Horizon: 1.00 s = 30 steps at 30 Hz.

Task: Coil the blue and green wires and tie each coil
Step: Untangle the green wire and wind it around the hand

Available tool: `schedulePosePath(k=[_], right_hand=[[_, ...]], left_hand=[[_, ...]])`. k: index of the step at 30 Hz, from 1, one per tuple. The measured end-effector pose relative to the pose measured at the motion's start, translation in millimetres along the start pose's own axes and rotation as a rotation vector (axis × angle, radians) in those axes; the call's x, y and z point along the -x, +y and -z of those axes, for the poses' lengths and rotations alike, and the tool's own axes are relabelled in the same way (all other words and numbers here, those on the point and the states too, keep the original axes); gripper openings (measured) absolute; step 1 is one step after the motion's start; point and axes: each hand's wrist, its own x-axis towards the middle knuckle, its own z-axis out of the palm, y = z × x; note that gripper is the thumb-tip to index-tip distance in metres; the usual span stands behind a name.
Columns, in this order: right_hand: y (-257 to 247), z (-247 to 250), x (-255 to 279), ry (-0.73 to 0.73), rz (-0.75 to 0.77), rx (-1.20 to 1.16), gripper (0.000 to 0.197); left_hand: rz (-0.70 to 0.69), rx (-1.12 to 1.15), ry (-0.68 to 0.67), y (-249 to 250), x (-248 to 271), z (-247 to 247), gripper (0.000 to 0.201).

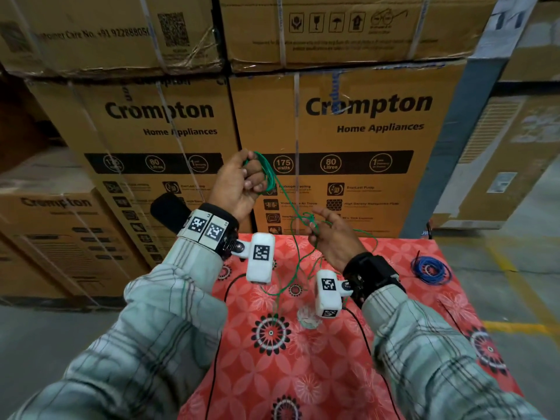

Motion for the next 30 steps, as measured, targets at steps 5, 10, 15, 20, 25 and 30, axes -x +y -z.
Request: schedulePosePath(k=[5,10,15,20,25,30], right_hand=[[14,26,4,-0.034,0.153,0.543,0.046],[47,74,-7,0.154,0.125,1.137,0.019],[46,84,-4,0.216,-0.001,1.500,0.015],[40,81,-4,0.284,-0.051,1.731,0.029],[45,84,-10,0.197,-0.086,1.835,0.041],[41,86,-14,0.151,-0.102,1.706,0.053]], left_hand=[[-0.087,0.050,0.047,20,-12,4,0.030],[-0.128,0.079,0.052,30,-19,3,0.029],[-0.099,0.071,0.052,14,-23,2,0.028],[-0.109,0.089,0.053,18,-28,3,0.028],[-0.110,0.014,0.062,9,-30,5,0.028],[-0.067,0.018,0.028,6,-30,10,0.028]])
